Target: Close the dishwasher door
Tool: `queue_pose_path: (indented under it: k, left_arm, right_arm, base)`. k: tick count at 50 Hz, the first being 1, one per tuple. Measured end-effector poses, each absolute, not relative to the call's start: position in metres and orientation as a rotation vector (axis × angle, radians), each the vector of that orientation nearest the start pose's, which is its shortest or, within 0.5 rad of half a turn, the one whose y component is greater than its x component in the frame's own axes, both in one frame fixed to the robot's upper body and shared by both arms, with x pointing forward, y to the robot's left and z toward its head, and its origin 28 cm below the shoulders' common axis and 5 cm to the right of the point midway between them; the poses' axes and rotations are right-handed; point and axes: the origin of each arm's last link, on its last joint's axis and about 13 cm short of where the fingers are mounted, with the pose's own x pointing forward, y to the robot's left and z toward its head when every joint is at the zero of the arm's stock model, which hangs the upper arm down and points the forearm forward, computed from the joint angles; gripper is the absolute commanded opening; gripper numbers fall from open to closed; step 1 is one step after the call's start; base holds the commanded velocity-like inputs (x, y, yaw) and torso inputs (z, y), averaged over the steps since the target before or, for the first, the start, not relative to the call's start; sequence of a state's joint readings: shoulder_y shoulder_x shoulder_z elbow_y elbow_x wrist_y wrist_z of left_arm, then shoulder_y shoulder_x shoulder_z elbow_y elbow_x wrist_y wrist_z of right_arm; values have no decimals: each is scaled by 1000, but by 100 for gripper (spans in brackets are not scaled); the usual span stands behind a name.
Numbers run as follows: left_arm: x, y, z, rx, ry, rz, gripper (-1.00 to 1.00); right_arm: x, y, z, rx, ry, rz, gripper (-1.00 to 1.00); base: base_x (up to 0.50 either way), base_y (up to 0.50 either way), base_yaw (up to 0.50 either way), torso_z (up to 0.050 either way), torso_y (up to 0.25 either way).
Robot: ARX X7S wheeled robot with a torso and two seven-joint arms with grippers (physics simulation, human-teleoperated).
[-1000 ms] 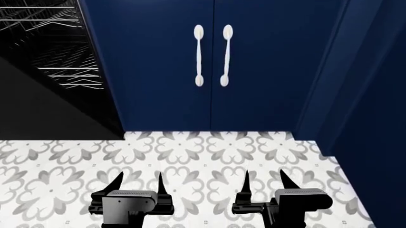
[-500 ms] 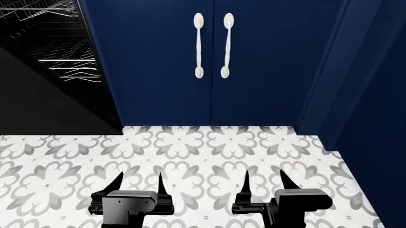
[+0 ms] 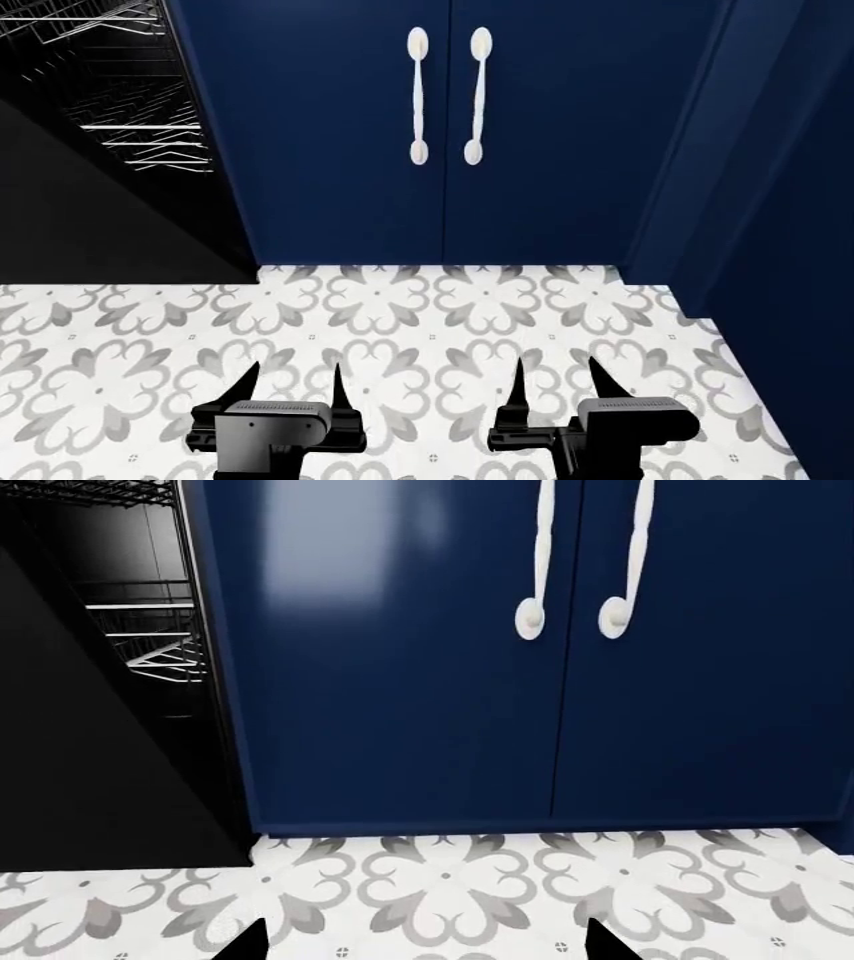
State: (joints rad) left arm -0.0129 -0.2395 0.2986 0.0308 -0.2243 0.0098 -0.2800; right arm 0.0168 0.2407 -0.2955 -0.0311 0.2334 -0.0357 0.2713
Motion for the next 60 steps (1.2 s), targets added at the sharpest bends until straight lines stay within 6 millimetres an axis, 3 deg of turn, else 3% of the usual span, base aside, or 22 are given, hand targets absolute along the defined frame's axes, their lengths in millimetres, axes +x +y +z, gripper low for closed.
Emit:
queue_pose_path:
  k: [5, 23, 60]
  left_arm:
    - [204, 202, 15, 13, 16, -18, 100]
    - [204, 202, 15, 12, 17, -14, 100]
    - [204, 202, 15, 16, 15, -11, 100]
  right_arm:
    - [206, -94, 18, 2, -13, 24, 100]
    - [206, -94, 18, -2, -12, 24, 100]
    - [206, -93, 18, -19, -15, 23, 100]
  base:
    - [0, 0, 0, -50, 0]
    - [0, 6, 0, 0, 0]
    - [0, 228, 0, 0, 0]
